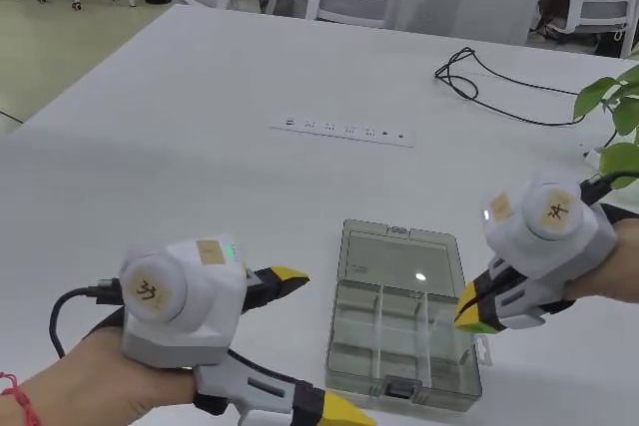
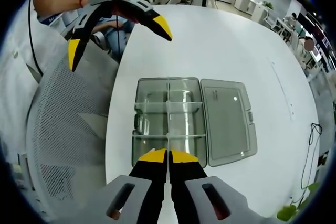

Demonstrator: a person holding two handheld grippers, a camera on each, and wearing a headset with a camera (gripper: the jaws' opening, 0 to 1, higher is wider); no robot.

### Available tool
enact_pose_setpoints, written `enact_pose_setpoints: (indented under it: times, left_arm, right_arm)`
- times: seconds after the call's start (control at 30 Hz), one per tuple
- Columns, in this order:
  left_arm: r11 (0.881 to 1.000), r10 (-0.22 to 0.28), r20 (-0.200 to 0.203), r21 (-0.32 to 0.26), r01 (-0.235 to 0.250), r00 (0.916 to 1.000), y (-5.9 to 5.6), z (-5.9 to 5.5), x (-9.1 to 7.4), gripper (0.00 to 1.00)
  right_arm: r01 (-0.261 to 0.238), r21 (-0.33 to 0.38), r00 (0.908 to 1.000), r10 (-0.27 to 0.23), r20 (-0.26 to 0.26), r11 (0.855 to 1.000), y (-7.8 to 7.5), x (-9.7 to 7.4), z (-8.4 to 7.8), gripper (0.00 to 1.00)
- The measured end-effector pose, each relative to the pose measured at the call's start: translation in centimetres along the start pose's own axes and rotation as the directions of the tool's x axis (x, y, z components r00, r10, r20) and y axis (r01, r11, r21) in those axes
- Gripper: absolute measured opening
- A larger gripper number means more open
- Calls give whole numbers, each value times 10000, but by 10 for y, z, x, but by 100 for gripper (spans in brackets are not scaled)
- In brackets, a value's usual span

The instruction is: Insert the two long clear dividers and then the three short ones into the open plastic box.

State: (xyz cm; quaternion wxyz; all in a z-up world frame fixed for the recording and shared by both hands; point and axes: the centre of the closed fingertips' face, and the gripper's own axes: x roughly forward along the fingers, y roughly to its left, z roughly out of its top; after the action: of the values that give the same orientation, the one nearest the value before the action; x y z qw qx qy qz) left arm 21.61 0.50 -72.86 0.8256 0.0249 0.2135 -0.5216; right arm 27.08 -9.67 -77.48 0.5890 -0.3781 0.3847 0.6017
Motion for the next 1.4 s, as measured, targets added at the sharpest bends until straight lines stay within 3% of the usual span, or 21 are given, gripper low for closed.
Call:
enact_pose_setpoints:
  times: [0.3, 0.83, 1.4]
  left_arm:
    - [10000, 54, 85, -79, -53, 9999, 0, 2, -2, 100]
    - [9999, 31, 92, -119, -30, 10000, -2, 1, -1, 100]
    - [9998, 58, 25, -167, -58, 10000, -2, -2, -4, 100]
  right_arm:
    - [-152, 301, 9997, 147, 177, 9994, -1, 6, -5, 3]
    - [-69, 134, 9973, 59, 728, 9999, 0, 9, -6, 3]
    - [68, -36, 9981, -66, 610, 10000, -1, 33, -14, 3]
